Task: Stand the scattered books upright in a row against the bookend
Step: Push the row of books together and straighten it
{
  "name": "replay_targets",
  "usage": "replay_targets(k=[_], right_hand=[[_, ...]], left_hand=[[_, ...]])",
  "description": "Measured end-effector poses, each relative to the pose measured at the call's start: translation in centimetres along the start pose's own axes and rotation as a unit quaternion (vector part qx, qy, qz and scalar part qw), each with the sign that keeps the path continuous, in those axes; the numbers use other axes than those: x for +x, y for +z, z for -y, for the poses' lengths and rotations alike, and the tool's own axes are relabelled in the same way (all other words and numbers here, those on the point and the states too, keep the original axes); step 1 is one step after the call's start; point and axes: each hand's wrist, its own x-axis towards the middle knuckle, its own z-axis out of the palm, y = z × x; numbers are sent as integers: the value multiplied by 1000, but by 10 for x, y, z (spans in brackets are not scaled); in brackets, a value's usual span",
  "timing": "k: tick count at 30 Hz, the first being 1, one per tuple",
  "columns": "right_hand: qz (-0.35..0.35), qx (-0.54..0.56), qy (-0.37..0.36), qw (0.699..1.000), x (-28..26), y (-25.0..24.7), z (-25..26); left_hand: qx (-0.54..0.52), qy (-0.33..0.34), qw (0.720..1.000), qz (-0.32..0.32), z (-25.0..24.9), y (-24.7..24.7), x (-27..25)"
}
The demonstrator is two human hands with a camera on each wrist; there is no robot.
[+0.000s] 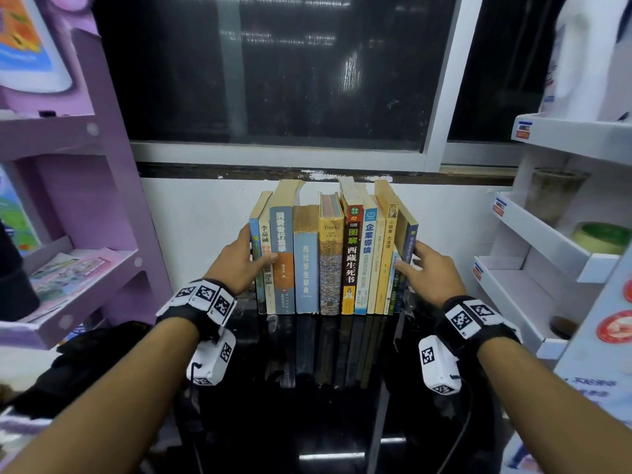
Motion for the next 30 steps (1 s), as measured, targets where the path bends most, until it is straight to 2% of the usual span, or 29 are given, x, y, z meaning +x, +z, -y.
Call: replay_targets(k=[4, 6, 10, 15, 17, 20, 24, 27, 30], right_hand=[[-131, -20, -20, 991, -12, -4, 14], [-172, -26, -43, 984, -15, -4, 26], [-202, -60, -178, 961, -20, 3, 56], [-101, -163, -333, 923, -26, 32, 94], [-62, -242, -406, 879, -26, 49, 105], [-9, -351, -495, 794, -21, 77, 112], [50, -405, -580, 705, -15, 104, 114], [79, -412, -610, 672, -9, 120, 112], [89, -417, -628, 651, -3, 133, 110]], left_hand=[[0, 18, 1000, 7, -1, -22, -2], [-10, 23, 1000, 1, -3, -33, -2], [-43, 35, 998, -20, -7, -52, -1], [-72, 64, 995, -27, -9, -70, 6], [-77, 73, 994, -28, -9, -73, 8], [-84, 88, 992, -26, -9, -75, 12], [-110, 105, 988, -8, -6, -73, 23], [-120, 118, 986, 11, -3, -65, 32], [-122, 135, 983, 24, -2, -56, 38]])
